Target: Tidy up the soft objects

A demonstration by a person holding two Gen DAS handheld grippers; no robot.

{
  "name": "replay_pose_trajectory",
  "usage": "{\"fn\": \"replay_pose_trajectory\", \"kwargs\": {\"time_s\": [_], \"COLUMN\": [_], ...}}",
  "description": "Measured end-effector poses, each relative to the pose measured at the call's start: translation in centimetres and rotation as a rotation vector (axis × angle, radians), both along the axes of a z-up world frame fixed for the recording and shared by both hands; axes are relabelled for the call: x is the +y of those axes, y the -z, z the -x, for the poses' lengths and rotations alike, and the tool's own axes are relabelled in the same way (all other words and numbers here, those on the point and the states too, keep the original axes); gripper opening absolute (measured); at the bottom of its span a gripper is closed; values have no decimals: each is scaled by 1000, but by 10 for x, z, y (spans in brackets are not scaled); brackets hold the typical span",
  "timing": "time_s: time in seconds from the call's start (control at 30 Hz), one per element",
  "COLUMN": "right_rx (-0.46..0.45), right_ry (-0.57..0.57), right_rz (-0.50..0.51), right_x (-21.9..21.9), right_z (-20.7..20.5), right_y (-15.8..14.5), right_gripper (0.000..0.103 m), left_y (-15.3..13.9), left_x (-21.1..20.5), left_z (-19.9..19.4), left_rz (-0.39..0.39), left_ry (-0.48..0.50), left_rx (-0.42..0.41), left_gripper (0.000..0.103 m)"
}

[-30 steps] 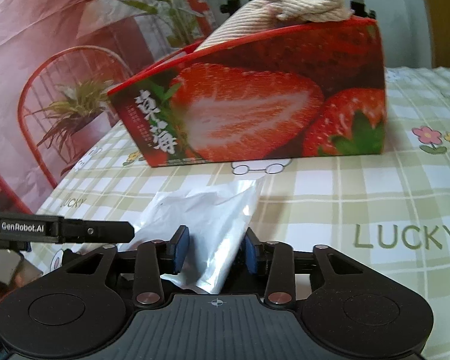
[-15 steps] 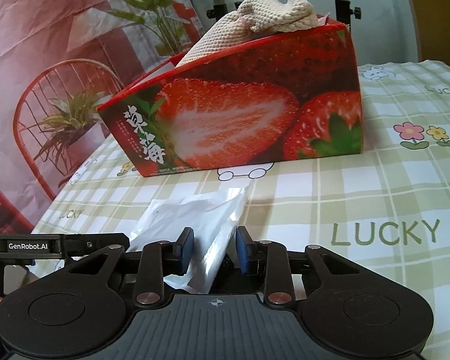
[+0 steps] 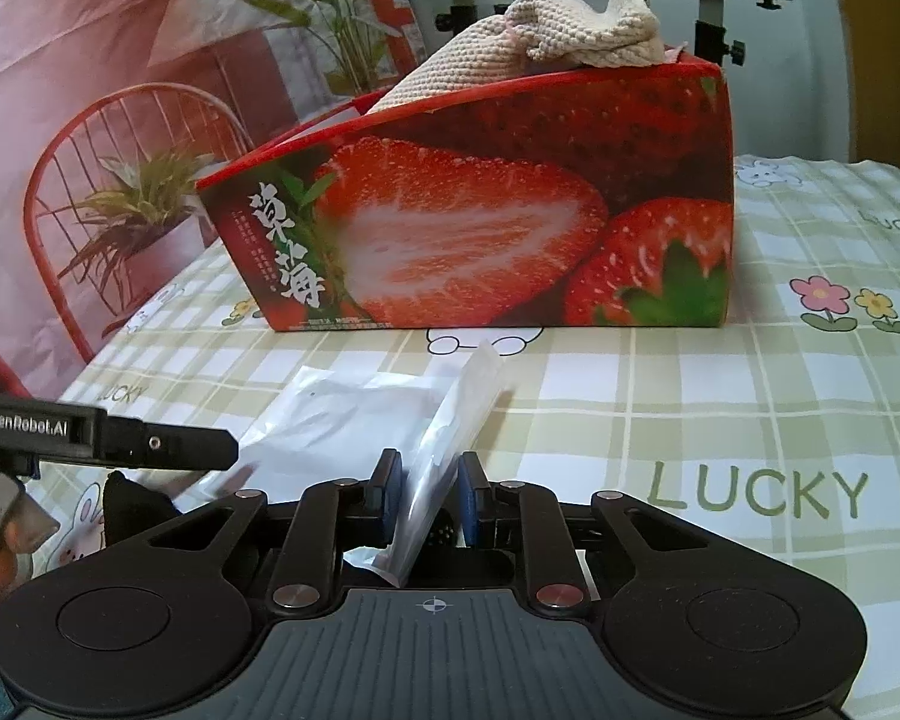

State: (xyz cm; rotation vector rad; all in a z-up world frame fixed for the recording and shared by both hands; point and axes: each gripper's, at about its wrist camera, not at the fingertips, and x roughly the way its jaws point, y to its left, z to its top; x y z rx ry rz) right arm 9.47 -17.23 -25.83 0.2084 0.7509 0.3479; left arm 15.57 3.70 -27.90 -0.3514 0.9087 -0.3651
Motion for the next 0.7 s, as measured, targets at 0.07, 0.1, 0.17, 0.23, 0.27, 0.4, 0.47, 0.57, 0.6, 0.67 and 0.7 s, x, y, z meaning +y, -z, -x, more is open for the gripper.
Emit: {"fn": "replay_pose_trajectory", "kwargs": {"time_s": [0.07, 0.1, 0.17, 0.23, 0.27, 0.4, 0.47, 0.57, 0.6, 0.67, 0.7], "right_rx": [-4, -5, -12, -24, -27, -22, -16, -13, -16, -28, -36], "right_ry": [-5, -7, -11, -15, -14, -8, -3, 2, 3, 4, 4], "right_rz": [-3, -5, -9, -9, -12, -20, -17, -8, -8, -14, -14], "right_x": [0, -1, -2, -2, -2, -2, 0, 2, 2, 2, 3], "right_z": [-1, -1, -1, 0, 0, -2, -2, -2, -2, 0, 1], "right_y": [1, 2, 3, 5, 5, 6, 5, 2, 1, -1, -3], "right_gripper": [18, 18, 18, 18, 18, 18, 18, 17, 17, 16, 16], "left_y": [1, 2, 4, 6, 7, 8, 8, 8, 9, 10, 10], "left_x": [-2, -4, -7, -10, -10, -14, -18, -16, -15, -11, -11], "left_z": [-5, -8, -14, -19, -22, -30, -31, -31, -31, -29, -27], "left_rz": [33, 54, 84, 100, 109, 129, 113, 98, 95, 100, 99], "left_ry": [4, 11, 12, 1, -6, -28, -23, -27, -34, -38, -38], "left_rx": [23, 38, 61, 75, 81, 97, 94, 90, 92, 90, 86], "left_gripper": [54, 53, 53, 53, 53, 52, 43, 28, 22, 20, 20]}}
